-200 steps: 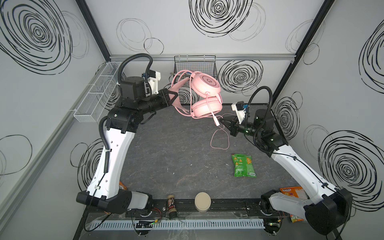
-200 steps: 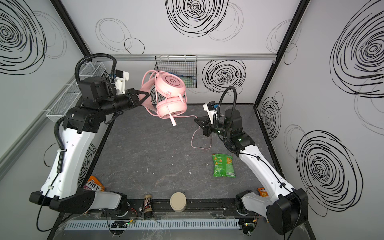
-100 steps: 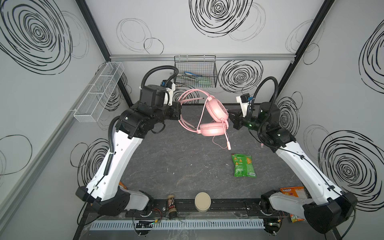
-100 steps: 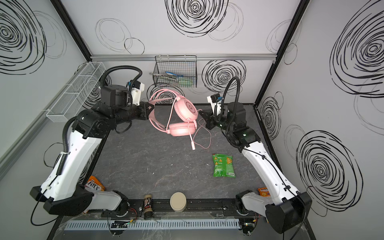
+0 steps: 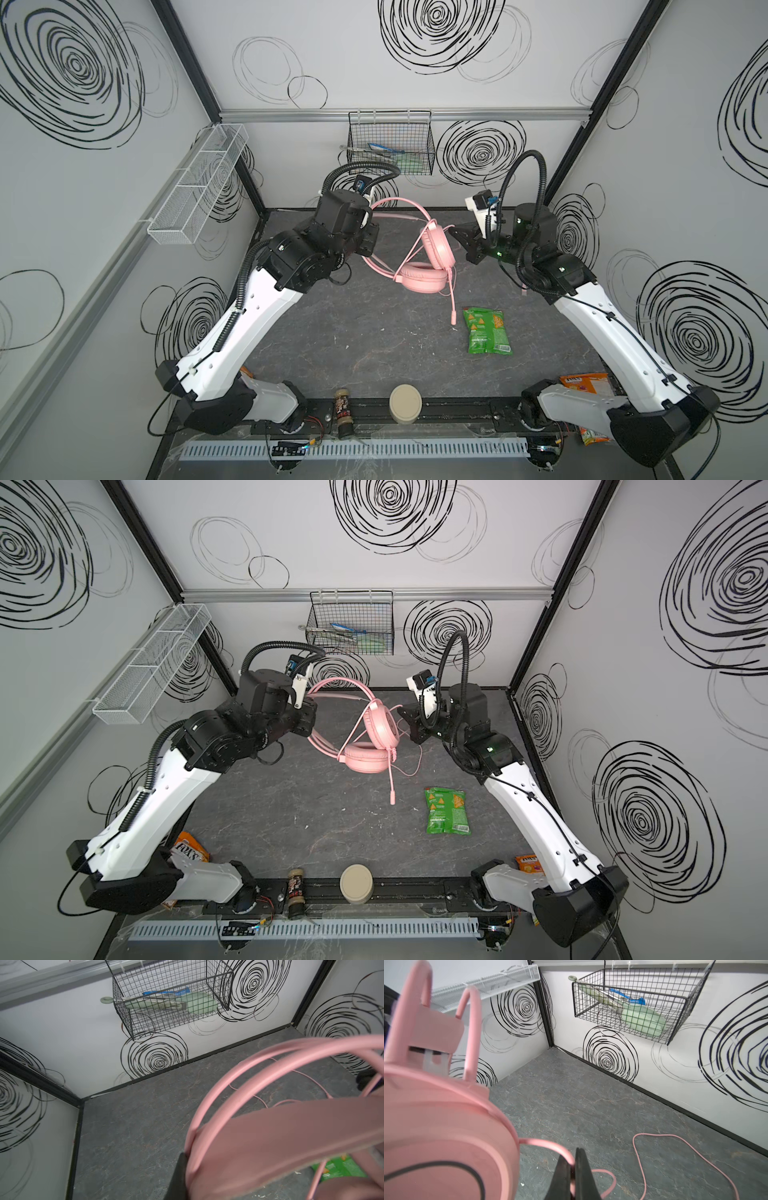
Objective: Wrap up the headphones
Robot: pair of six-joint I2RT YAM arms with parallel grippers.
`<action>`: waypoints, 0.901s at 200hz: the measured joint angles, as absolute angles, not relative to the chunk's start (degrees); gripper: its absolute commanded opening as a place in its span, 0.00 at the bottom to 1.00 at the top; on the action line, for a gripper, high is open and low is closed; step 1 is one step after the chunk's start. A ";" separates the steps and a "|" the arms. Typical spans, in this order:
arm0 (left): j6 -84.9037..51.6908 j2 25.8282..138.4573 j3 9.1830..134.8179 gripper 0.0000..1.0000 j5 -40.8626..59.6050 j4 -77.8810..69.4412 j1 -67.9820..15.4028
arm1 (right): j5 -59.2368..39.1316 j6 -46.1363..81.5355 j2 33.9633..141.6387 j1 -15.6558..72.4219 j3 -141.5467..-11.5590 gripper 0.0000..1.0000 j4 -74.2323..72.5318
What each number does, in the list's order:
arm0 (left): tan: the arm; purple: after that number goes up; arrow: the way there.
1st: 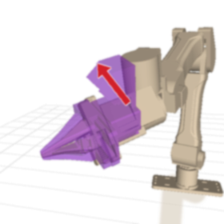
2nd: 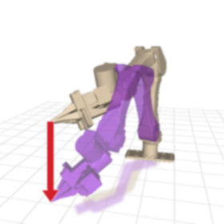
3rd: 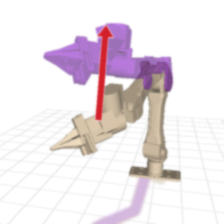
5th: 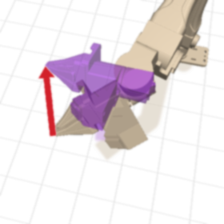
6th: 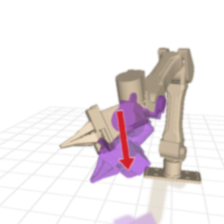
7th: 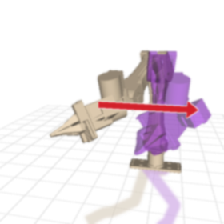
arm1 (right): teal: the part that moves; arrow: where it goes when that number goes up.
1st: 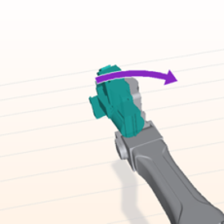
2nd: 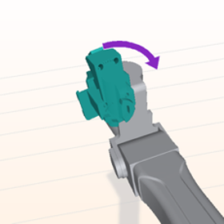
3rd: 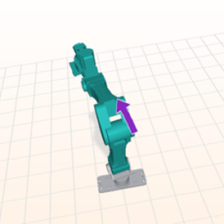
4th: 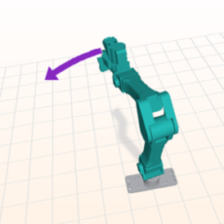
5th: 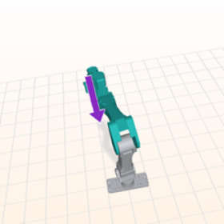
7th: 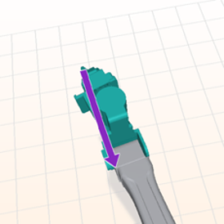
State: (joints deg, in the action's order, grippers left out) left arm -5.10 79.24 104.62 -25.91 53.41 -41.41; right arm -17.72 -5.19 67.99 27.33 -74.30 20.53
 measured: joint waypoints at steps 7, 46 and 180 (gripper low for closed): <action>-4.10 79.20 104.18 0.00 -27.73 53.45 -42.46 | -15.86 -6.55 67.99 28.38 -74.43 0.00 21.63; -0.03 79.20 103.37 0.00 -35.55 52.18 -46.96 | -9.06 -11.25 67.96 30.81 -75.22 0.00 24.62; 1.96 84.40 107.77 0.00 -45.28 49.69 -50.89 | -4.78 -12.95 66.89 30.57 -77.38 0.04 24.01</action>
